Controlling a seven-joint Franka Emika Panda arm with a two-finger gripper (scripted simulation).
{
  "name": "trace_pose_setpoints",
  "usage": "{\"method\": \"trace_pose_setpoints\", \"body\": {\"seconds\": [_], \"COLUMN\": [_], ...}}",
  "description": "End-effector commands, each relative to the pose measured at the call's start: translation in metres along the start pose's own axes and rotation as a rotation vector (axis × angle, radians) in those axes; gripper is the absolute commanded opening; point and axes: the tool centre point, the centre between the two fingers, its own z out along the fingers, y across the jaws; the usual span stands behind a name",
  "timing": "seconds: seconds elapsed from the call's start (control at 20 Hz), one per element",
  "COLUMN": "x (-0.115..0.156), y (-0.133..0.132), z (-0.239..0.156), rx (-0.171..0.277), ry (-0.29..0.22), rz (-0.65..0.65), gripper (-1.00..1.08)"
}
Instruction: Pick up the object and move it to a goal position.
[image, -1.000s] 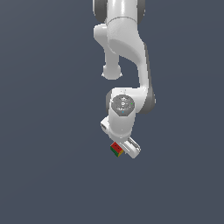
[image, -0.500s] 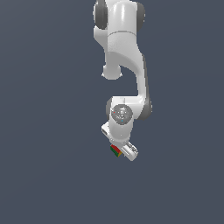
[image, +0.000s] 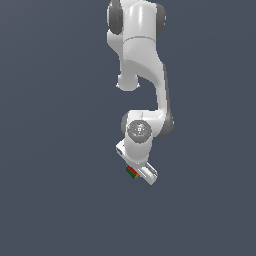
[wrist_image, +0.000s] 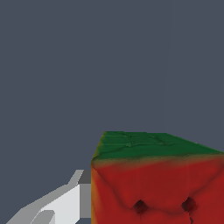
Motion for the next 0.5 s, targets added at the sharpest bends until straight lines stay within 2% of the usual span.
{"method": "trace_pose_setpoints", "body": {"seconds": [0.0, 0.45], "x": [0.0004, -0.0054], "y": [-0.0001, -0.0002], "z": [-0.0004, -0.0068], "rx": [0.001, 0.000], "ry": [0.001, 0.000], "rz": [0.000, 0.000], "gripper": [-1.00, -1.00]}}
